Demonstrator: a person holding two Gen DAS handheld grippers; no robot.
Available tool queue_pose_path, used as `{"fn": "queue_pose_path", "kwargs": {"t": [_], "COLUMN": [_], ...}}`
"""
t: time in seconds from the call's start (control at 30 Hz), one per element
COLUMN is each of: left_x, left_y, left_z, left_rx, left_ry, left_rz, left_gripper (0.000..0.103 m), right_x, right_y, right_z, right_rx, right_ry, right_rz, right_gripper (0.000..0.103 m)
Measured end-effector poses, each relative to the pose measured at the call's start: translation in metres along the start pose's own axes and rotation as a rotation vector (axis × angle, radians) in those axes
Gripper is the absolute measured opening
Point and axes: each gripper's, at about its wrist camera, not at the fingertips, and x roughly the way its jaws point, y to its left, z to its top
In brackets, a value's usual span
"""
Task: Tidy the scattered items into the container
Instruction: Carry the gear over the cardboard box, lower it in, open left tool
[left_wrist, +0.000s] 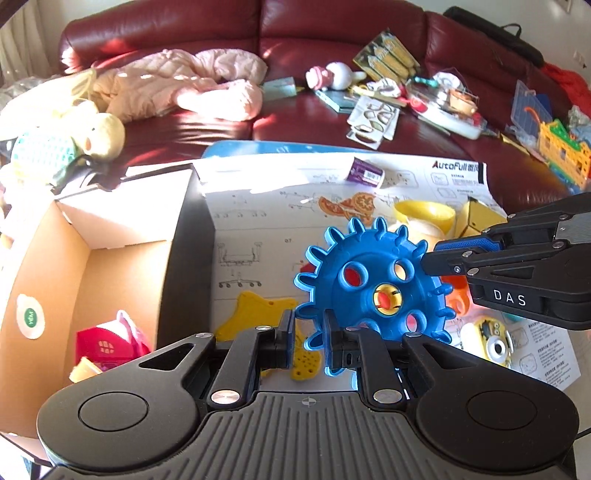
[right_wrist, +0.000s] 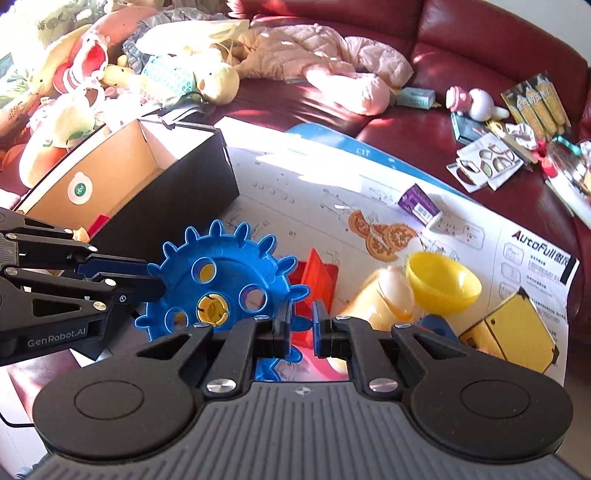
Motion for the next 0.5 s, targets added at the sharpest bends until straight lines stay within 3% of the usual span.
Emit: {"fn": "queue_pose_path", "kwargs": {"t": [0.3,0.5], "left_x": [-0.071,-0.076], "left_y": [0.096,0.150], "left_z": [0.008,-0.010], "left_rx": [-0.164,-0.239], "left_ry": [-0.121,-0.072], "left_rz": [0.169,0.268], "left_gripper": [0.010,0.010], "right_x": [-0.001,0.030], "right_y": [0.090,0.148], "right_z": [0.079,0.096], "right_rx": [-0.178,-0.264], "right_ry": [-0.125,-0.092], "right_rz": [0.113,0.187], "right_gripper": [0.013,0.012]}}
